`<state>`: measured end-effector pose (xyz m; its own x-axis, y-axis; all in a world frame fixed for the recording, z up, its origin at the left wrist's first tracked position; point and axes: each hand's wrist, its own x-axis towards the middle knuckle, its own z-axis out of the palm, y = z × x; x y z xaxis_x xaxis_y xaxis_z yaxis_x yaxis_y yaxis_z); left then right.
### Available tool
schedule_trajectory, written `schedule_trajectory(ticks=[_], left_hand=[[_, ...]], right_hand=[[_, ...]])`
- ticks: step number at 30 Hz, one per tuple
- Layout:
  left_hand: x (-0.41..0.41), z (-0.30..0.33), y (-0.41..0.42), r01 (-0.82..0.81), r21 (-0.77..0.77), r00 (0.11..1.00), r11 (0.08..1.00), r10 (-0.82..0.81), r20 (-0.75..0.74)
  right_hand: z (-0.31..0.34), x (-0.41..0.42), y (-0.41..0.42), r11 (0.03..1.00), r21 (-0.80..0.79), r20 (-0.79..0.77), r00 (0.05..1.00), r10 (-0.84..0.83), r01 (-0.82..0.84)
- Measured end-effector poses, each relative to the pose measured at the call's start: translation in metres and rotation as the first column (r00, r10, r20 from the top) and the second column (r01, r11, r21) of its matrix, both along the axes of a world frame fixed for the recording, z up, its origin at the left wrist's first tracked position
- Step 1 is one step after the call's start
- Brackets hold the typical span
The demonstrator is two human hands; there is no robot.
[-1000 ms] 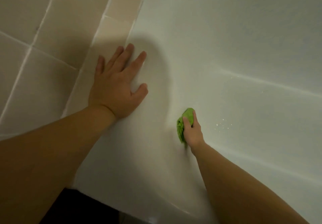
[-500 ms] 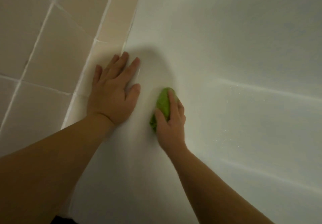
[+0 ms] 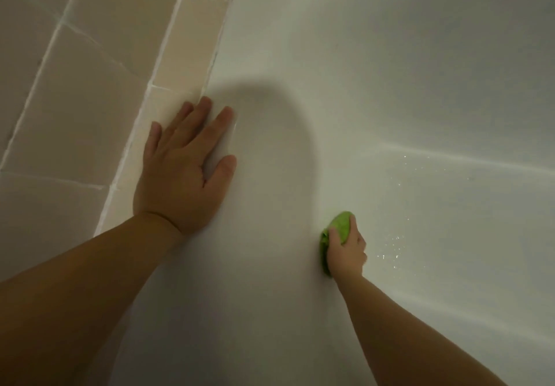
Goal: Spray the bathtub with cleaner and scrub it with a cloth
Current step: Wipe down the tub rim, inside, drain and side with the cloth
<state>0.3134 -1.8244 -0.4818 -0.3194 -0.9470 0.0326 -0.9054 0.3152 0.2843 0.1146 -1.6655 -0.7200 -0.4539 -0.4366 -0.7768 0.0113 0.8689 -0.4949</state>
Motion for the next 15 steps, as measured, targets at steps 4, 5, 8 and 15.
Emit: schedule_trajectory(ticks=[4, 5, 8, 15], left_hand=[[-0.003, 0.001, -0.008, 0.004, 0.001, 1.000, 1.000, -0.004, 0.004], [-0.004, 0.001, -0.010, 0.003, 0.002, 1.000, 1.000, -0.003, 0.002], [-0.005, 0.001, -0.015, 0.004, -0.006, 1.000, 1.000, -0.004, 0.013], [-0.010, 0.002, -0.024, -0.023, 0.005, 0.999, 1.000, 0.023, 0.023]], right_hand=[[0.009, 0.005, -0.034, 0.988, 0.029, 0.016, 0.989, -0.149, 0.149], [0.022, 0.009, -0.049, 0.986, -0.018, 0.034, 0.985, -0.167, 0.168], [0.078, 0.020, -0.094, 0.941, -0.278, 0.070, 0.981, -0.182, 0.194], [0.182, 0.057, -0.123, 0.644, -0.755, -0.067, 0.992, 0.111, -0.123]])
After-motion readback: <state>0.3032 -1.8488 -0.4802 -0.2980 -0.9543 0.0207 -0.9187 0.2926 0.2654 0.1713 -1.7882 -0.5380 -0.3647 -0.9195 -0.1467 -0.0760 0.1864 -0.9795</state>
